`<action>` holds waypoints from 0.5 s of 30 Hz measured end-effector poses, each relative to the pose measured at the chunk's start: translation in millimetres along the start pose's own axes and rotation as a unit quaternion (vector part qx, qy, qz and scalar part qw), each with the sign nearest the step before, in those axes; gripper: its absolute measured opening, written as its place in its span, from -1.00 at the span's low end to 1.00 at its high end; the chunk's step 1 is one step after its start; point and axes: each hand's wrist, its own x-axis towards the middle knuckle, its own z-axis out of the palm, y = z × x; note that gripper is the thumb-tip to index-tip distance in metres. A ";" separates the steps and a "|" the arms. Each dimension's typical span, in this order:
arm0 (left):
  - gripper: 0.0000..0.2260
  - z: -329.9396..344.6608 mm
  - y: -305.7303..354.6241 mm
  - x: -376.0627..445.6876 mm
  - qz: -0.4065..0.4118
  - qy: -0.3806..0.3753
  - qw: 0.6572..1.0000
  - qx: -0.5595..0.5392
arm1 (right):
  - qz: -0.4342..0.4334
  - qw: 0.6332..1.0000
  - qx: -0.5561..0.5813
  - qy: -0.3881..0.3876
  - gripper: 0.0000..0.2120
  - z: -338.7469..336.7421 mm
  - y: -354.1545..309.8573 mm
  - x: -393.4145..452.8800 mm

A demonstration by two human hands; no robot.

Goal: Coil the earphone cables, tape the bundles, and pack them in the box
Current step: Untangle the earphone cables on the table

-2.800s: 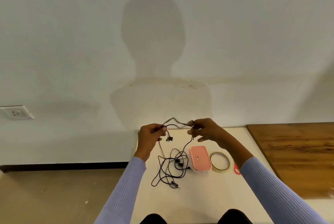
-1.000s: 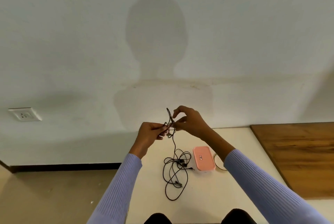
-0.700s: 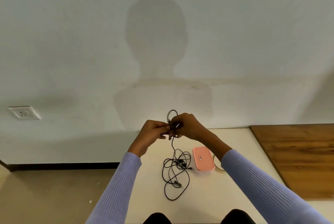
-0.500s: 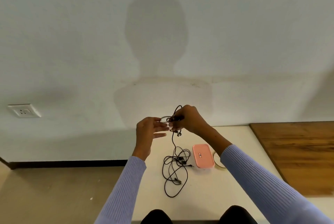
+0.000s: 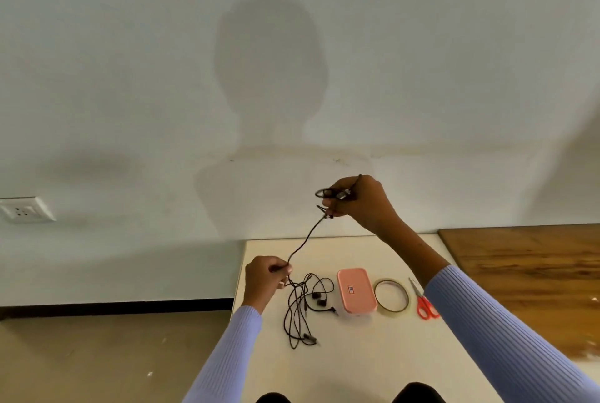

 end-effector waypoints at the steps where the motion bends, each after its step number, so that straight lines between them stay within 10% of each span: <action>1: -0.90 -4.5 3.9 2.1 0.004 0.013 1.000 0.002 | 0.000 0.999 -0.042 -0.010 -0.86 -5.3 5.0 -1.2; 15: -0.88 -16.5 113.4 10.0 0.197 -0.024 0.980 0.002 | 0.096 0.980 -0.132 -0.117 -0.71 53.5 27.6 -17.4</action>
